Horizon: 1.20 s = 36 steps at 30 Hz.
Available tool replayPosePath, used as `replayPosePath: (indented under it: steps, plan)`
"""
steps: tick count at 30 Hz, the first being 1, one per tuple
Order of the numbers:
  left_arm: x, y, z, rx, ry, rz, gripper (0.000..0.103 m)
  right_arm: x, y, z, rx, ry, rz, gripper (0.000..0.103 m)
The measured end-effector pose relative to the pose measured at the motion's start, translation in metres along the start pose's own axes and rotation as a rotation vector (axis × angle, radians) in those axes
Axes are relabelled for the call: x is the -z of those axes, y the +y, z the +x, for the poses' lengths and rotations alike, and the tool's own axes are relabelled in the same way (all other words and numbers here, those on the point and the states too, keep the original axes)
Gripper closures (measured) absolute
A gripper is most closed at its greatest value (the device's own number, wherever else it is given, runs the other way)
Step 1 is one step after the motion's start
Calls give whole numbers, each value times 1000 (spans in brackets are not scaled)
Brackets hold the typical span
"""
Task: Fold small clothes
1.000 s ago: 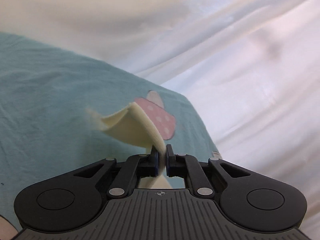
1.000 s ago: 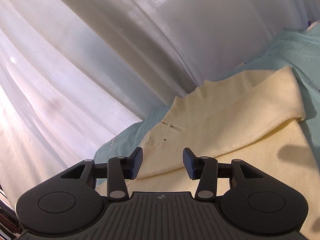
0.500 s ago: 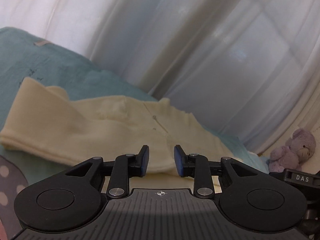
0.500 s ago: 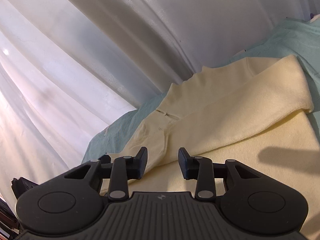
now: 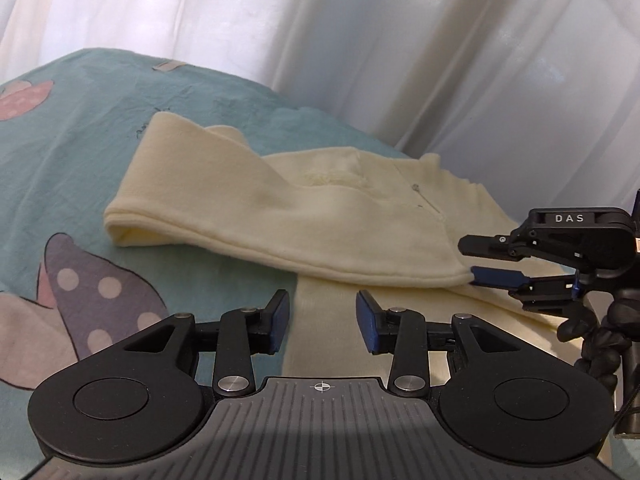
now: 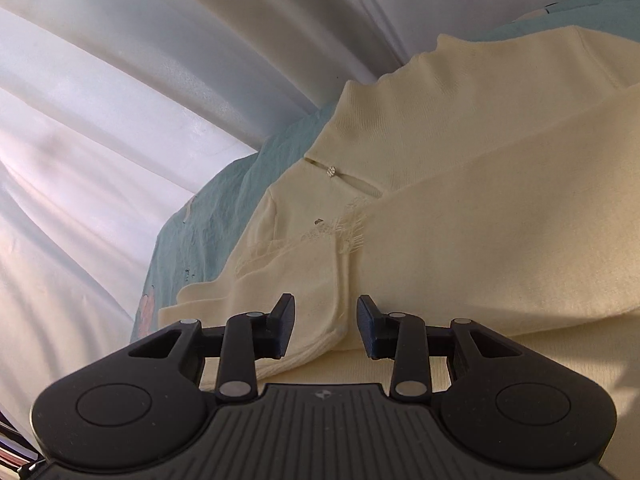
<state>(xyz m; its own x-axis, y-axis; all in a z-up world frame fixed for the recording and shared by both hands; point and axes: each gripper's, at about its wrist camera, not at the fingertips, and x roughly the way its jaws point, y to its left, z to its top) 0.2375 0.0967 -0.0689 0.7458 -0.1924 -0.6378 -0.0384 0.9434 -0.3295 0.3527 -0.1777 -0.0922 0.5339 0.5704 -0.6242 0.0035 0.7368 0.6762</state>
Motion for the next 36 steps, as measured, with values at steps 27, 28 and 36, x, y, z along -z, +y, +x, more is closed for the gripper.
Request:
replayPosePath:
  steps: [27,28,36]
  plan:
    - [-34,2,25,-45,3,-45,58,-24,-42,-109,483,-420,-251,97]
    - [-34,0,26,-48,4,-38,57,-24,-48,-111,516,-424,-252,97]
    - [-36,-7,32,-55,30,-21,54,-21,-93,-115,505,-349,-127,97]
